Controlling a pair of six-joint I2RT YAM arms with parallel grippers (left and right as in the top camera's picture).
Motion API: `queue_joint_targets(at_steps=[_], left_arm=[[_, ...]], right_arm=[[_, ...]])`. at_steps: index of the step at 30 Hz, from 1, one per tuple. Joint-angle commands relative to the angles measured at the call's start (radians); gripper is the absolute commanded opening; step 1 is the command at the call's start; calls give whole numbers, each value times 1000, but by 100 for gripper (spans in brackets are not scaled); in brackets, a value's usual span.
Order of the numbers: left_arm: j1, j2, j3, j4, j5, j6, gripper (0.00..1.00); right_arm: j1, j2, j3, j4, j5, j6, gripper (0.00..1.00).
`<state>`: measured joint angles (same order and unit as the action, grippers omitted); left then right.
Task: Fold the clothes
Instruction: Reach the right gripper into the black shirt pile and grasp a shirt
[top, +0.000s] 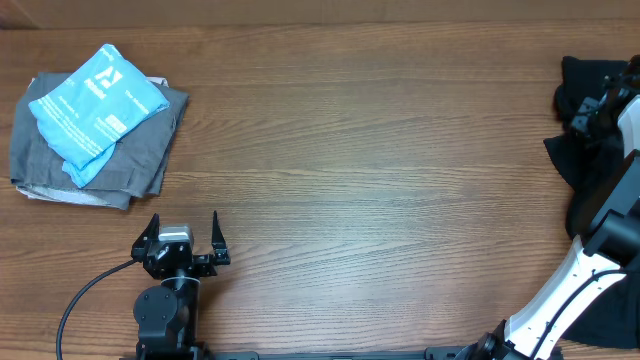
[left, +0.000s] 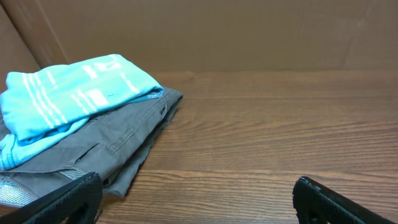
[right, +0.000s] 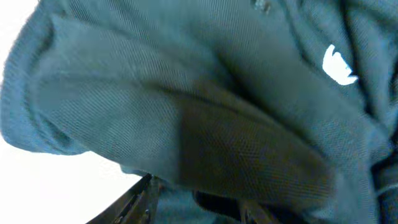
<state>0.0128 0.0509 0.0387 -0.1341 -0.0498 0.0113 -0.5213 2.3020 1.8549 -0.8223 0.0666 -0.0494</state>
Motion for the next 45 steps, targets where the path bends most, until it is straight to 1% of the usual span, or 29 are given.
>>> queue_joint_targets(at_steps=[1, 5, 7, 10, 14, 16, 18, 21, 23, 27, 32, 37, 45], left_arm=[[2, -1, -5, 3, -10, 19, 100], [2, -1, -5, 3, -10, 19, 100], [2, -1, -5, 3, -10, 19, 100], [2, -1, -5, 3, -10, 19, 100], [2, -1, -5, 3, -10, 19, 100], [2, -1, -5, 3, -10, 19, 100], [2, -1, -5, 3, -10, 19, 100], [2, -1, -5, 3, -10, 19, 100], [2, -1, -5, 3, -10, 19, 100], [2, -1, -5, 3, -10, 19, 100], [2, -1, -5, 3, -10, 19, 100], [2, -1, -5, 3, -10, 19, 100], [2, -1, -5, 3, -10, 19, 100]], right_arm=[[-1, 12, -10, 10, -2, 0, 45], [-4, 12, -17, 18, 2, 0, 44], [-5, 12, -18, 18, 2, 0, 37], [-5, 12, -18, 24, 2, 0, 32], [-5, 12, -23, 35, 2, 0, 30], [-5, 12, -31, 45, 2, 0, 27], [-5, 12, -35, 50, 2, 0, 20], [-5, 12, -35, 55, 2, 0, 4], [-5, 12, -34, 59, 2, 10, 4], [-13, 8, -1, 36, -3, 88, 4], [-23, -33, 86, -37, -10, 88, 4], [-24, -123, 148, -97, -10, 88, 4], [-24, -279, 157, -156, -30, 88, 4]])
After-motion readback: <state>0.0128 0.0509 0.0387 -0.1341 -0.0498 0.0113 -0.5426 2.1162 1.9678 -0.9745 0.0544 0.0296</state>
